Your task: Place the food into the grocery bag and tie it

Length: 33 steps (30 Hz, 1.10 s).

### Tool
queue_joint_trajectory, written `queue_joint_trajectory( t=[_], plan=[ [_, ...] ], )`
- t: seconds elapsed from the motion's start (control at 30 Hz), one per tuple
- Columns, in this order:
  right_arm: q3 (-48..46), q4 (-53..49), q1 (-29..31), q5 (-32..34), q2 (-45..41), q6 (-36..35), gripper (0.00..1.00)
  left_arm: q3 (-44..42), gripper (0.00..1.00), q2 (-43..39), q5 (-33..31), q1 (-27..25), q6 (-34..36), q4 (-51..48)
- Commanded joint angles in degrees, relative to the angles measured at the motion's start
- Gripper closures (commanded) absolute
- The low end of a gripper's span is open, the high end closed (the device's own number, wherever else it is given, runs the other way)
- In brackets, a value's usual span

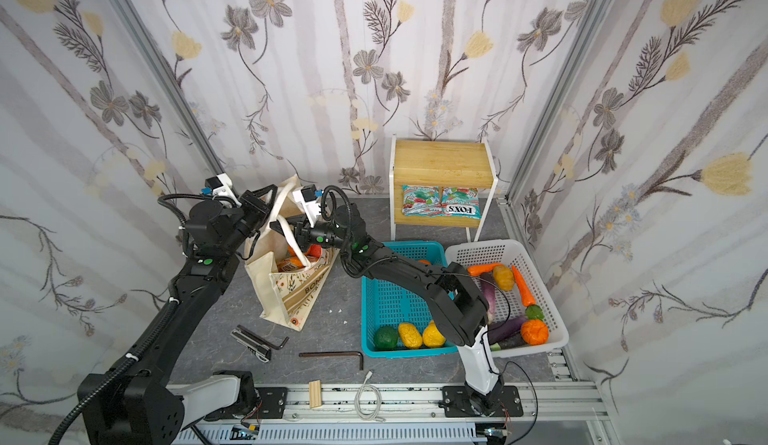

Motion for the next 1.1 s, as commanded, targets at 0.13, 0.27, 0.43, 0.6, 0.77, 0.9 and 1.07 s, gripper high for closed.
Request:
queue_joint_trajectory(
  t=[0.13,0.27,0.43,0.6,0.77,0.9,1.07],
  plan=[
    [-3.39,-7.22,-1.23,5.93,-4.6,-5.11,1.0,6.86,1.0,2.43,2.1,3.49,-2.08,1.24],
    [-2.39,-18.95,-1.85,14.81,-7.11,-9.92,1.0,8.43,1.0,2.39,2.1,4.8,-2.57,1.24],
    [4.29,-31.83,-5.63,26.3,-8.52,-4.85,1.0,9.32,1.0,2.92,4.78,9.1,-3.96,1.24],
    [13.82,-41.56,-6.07,36.59,-5.56,-6.65,1.0,10.84,1.0,3.75,7.15,14.07,-5.11,1.24],
    [22.87,-48.02,-6.09,54.19,-1.17,-7.28,1.0,10.72,1.0,5.21,8.53,17.44,-6.26,1.28],
    [32.25,-52.76,-6.76,64.89,4.56,-8.41,1.0,8.68,1.0,5.09,7.8,19.5,-6.53,1.42],
    [39.45,-58.95,-8.91,69.83,9.42,-7.57,1.0,4.73,1.0,4.19,6.22,22.82,-6.47,1.42]
  ],
)
